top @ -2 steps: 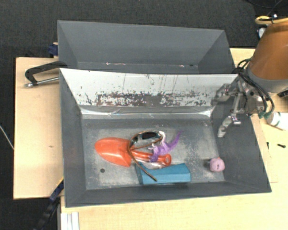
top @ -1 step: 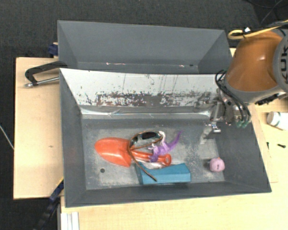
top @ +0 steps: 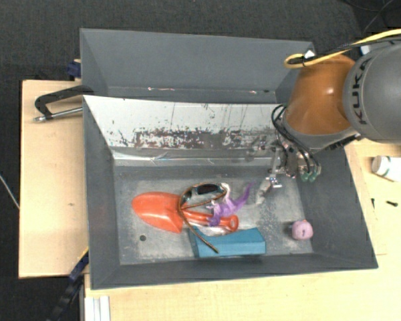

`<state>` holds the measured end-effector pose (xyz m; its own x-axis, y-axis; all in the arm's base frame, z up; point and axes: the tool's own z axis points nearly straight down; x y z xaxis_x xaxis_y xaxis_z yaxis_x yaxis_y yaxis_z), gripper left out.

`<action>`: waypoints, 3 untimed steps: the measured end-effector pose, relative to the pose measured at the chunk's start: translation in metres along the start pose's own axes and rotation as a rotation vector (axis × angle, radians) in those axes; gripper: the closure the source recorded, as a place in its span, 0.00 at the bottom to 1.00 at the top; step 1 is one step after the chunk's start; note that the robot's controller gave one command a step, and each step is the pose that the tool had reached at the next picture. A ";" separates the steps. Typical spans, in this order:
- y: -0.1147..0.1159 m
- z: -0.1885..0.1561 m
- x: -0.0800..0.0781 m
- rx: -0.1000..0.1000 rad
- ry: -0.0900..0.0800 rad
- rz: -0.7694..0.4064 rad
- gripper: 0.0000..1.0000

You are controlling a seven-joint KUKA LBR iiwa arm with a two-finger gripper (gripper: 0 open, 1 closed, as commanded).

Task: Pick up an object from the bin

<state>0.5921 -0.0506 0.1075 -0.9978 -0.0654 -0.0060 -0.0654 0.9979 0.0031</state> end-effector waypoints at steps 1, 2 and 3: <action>0.051 -0.018 0.016 0.001 0.015 -0.103 0.00; 0.075 0.015 0.031 0.000 0.000 -0.093 1.00; 0.073 0.018 0.025 0.007 -0.036 -0.092 0.00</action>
Offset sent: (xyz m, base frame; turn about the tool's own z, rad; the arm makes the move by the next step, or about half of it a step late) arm -0.0459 0.0710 -0.0372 -0.0914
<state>0.5622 0.0206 0.0900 -0.9868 -0.1564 -0.0417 -0.1562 0.9877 -0.0060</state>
